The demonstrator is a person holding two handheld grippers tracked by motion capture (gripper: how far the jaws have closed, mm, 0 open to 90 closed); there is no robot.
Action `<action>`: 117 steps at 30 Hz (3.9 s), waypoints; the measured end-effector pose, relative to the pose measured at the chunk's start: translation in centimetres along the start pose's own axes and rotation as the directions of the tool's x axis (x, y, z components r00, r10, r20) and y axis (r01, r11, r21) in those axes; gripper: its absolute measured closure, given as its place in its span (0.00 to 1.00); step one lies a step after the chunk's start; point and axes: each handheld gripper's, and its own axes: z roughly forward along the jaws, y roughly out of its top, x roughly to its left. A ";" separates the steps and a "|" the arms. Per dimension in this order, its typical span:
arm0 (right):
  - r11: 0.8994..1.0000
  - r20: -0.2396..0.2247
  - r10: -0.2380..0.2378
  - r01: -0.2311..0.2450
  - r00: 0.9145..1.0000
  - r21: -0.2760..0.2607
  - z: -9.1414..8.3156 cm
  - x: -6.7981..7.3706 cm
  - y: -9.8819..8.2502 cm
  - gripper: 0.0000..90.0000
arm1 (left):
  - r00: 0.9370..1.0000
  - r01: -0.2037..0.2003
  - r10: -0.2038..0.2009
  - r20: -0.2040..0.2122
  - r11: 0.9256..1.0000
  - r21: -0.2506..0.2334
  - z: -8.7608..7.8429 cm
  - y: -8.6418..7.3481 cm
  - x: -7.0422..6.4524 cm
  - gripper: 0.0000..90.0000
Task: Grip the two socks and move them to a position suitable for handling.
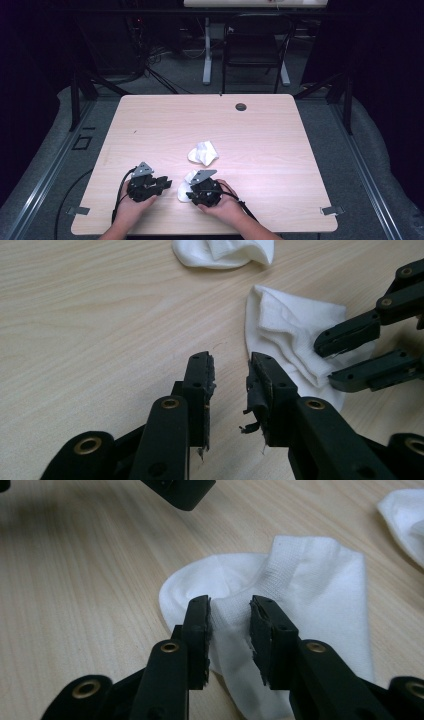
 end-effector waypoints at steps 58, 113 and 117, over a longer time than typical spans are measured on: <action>0.943 0.026 0.262 -0.251 0.965 -0.218 -6.5 -4.0 -0.4 0.96 | 0.989 -0.148 0.147 0.026 0.988 0.050 2.9 -0.7 -3.1 0.98; 0.956 0.087 0.292 -0.294 0.952 0.007 -5.9 -4.5 -5.6 0.92 | 0.989 -0.123 0.117 0.092 0.990 0.065 2.6 -0.8 -2.9 0.85; 0.956 0.085 0.291 -0.294 0.953 0.019 -6.0 -4.4 -5.6 0.93 | 0.989 -0.119 0.113 0.096 0.991 0.064 2.5 -0.8 -2.9 0.85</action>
